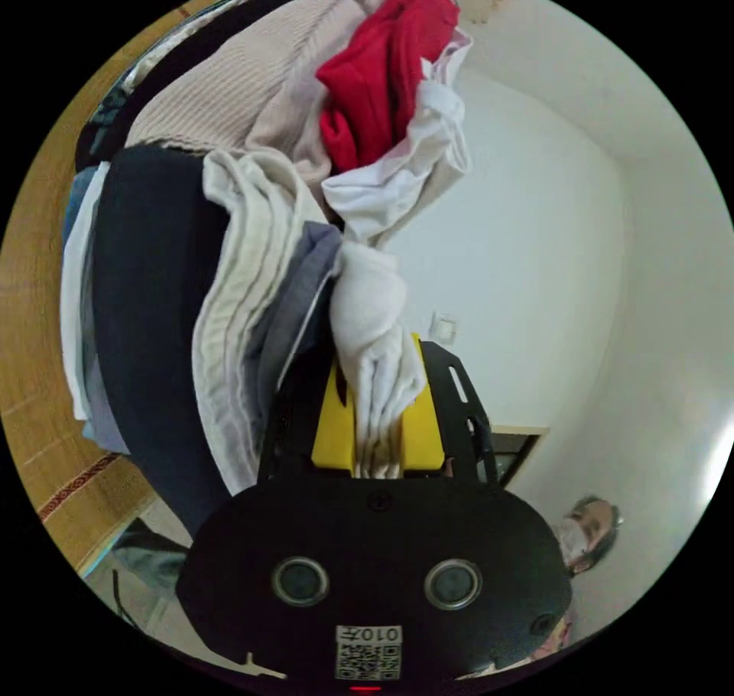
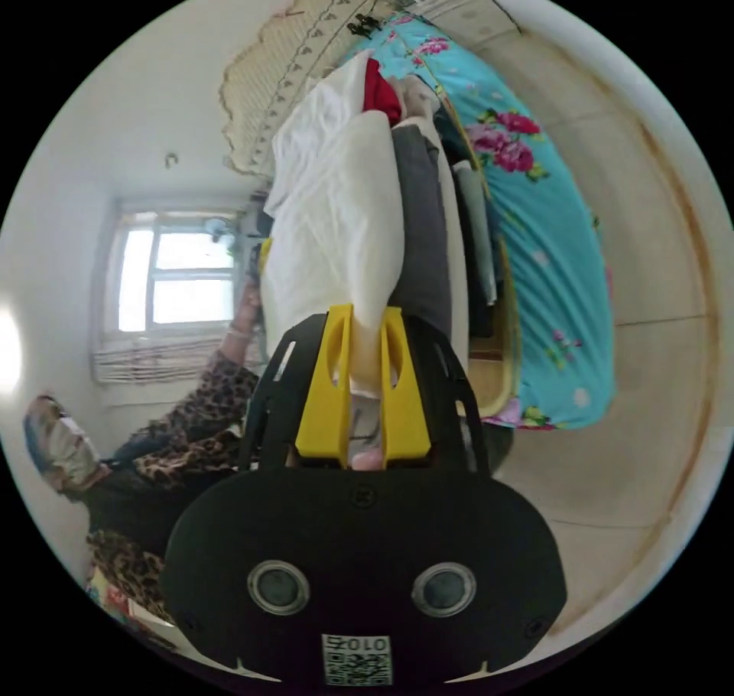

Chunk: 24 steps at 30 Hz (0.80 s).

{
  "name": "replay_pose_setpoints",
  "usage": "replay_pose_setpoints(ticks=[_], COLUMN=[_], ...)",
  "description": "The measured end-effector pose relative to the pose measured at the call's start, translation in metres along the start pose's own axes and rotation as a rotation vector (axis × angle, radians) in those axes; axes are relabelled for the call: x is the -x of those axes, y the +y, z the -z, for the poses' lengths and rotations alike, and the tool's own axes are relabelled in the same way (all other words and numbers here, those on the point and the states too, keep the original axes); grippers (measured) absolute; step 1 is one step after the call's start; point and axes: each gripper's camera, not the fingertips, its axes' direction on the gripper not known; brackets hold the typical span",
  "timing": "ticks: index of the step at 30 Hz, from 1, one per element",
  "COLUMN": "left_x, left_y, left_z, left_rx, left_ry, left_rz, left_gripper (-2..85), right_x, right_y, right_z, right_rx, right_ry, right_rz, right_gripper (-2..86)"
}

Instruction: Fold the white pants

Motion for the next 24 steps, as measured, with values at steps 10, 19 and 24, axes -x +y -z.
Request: replay_pose_setpoints(ticks=[10,19,24], left_x=[-0.074,-0.094,-0.032], left_y=[0.073,0.095,0.094], left_z=[0.066,-0.015,-0.020], left_rx=[-0.223,-0.285,-0.381], left_ry=[-0.087,0.106,0.171], left_rz=[-0.244,-0.362,-0.202], left_gripper=[1.9,-0.1,-0.2], right_x=[-0.084,-0.079,-0.175], right_y=[0.073,-0.032,-0.037], right_z=[0.088,0.012,-0.010], right_rx=[-0.379,-0.219,-0.261], right_ry=[-0.219,-0.360,-0.700], right_rz=[0.042,0.282,0.070], right_gripper=[2.9,1.9,2.0])
